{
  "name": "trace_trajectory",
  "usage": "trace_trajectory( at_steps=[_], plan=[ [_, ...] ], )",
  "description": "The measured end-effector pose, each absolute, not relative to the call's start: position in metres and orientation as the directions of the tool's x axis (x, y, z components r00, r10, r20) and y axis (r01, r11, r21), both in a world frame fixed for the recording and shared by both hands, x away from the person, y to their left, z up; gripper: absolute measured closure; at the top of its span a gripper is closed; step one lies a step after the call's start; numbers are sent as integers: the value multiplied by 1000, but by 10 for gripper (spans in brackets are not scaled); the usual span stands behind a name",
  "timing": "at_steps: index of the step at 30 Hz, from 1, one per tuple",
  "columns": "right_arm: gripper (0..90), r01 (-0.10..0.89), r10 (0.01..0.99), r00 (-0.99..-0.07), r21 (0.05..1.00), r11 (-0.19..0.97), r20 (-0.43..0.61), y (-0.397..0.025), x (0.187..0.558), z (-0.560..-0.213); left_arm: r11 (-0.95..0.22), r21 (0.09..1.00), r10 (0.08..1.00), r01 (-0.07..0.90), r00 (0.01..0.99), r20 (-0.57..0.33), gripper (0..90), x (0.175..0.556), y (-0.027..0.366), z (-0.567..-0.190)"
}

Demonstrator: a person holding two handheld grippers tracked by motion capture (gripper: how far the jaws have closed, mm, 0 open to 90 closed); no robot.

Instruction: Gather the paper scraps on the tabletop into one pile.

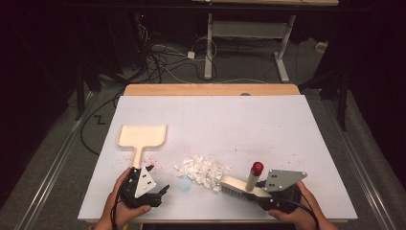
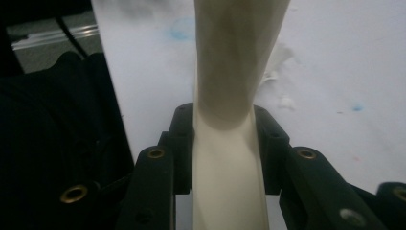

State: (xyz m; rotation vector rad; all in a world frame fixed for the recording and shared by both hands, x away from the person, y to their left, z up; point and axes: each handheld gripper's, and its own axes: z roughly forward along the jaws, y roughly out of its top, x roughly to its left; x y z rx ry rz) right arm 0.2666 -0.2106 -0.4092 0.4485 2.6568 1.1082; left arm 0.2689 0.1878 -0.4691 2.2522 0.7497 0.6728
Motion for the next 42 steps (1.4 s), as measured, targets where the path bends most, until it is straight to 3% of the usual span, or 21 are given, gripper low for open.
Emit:
trace_trajectory(
  at_steps=[18, 23, 33, 42],
  plan=[
    [676, 127, 354, -921, 736, 665, -162, -158, 304, -418, -616, 716, 664, 328, 706, 248, 184, 269, 188, -471],
    [676, 119, 361, -916, 738, 664, -177, -160, 297, -411, -596, 733, 680, 328, 692, 243, 184, 268, 193, -469],
    [675, 137, 483, -860, 839, 526, -163, -163, 288, -387, -567, 757, 706, 326, 666, 242, 183, 267, 199, -463],
    [675, 157, 465, -880, 868, 471, -93, -109, 301, -397, -490, 810, 762, 320, 610, 220, 182, 267, 216, -455]
  ],
)
